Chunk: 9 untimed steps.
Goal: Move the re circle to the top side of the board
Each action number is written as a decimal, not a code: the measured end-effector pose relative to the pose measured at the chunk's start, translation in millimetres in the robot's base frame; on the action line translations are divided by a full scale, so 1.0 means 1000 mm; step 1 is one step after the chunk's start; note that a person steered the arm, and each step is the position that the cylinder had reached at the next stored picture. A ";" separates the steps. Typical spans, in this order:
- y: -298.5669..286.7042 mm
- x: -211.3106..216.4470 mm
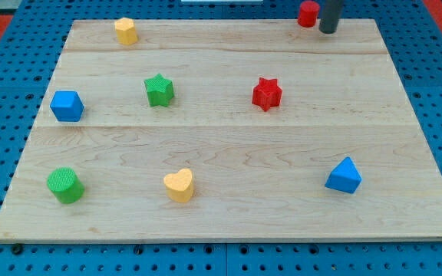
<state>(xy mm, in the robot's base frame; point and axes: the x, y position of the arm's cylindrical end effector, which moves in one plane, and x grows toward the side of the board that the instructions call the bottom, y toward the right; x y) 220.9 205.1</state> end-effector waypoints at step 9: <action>-0.002 -0.029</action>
